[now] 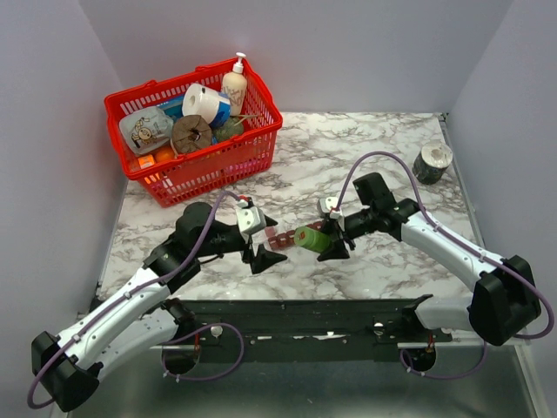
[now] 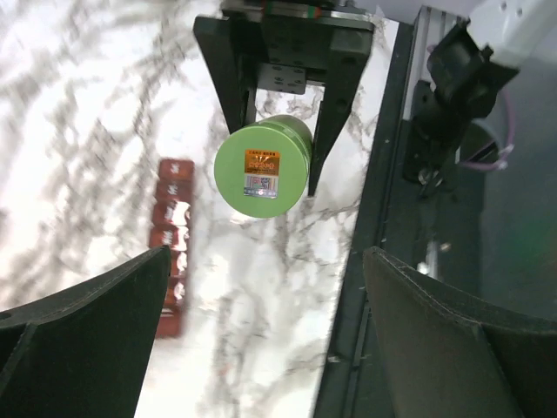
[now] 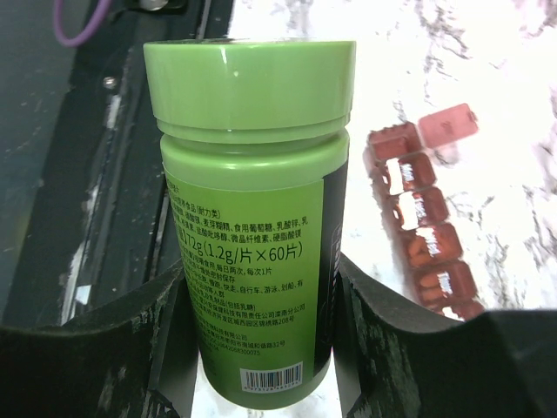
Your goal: Sort the pills into containers
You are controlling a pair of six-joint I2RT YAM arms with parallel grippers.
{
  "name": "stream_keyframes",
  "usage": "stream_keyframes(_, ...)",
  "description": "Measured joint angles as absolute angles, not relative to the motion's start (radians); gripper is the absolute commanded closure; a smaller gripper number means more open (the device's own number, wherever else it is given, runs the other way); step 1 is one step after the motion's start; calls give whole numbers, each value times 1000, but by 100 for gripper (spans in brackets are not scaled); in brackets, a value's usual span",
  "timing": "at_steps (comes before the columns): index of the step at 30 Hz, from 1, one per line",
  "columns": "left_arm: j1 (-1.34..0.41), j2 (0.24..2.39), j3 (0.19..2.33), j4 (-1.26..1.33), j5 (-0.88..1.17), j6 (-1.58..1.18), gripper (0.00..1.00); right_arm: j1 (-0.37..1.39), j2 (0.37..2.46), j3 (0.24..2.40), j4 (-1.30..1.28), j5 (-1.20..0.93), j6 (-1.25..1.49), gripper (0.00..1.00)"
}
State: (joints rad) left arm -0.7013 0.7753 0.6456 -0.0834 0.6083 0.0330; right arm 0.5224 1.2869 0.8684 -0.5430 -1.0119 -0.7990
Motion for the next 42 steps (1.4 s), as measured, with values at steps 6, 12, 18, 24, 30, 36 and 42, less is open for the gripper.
stream_keyframes(6, -723, 863, 653, -9, 635, 224, 1, 522, 1300, 869, -594, -1054, -844, 99)
stream_keyframes(12, -767, 968, 698, 5, 657, 302, 3, 522, 1302, 870, -609, -1068, -859, 99)
stream_keyframes(18, -826, 1034, 729, 27, 660, 332, 14, 522, 1307, 871, -623, -1072, -865, 99)
stream_keyframes(24, -850, 1088, 783, -7, 664, 352, 55, 522, 1312, 873, -630, -1074, -866, 99)
stream_keyframes(30, -853, 1092, 796, -35, 664, 332, 100, 522, 1315, 875, -636, -1075, -869, 100)
stream_keyframes(36, -847, 1103, 829, -67, 582, 139, 100, 522, 1314, 875, -604, -1052, -842, 99)
stream_keyframes(42, -773, 1191, 936, -163, 509, -283, 100, 522, 1280, 854, -470, -938, -735, 99)
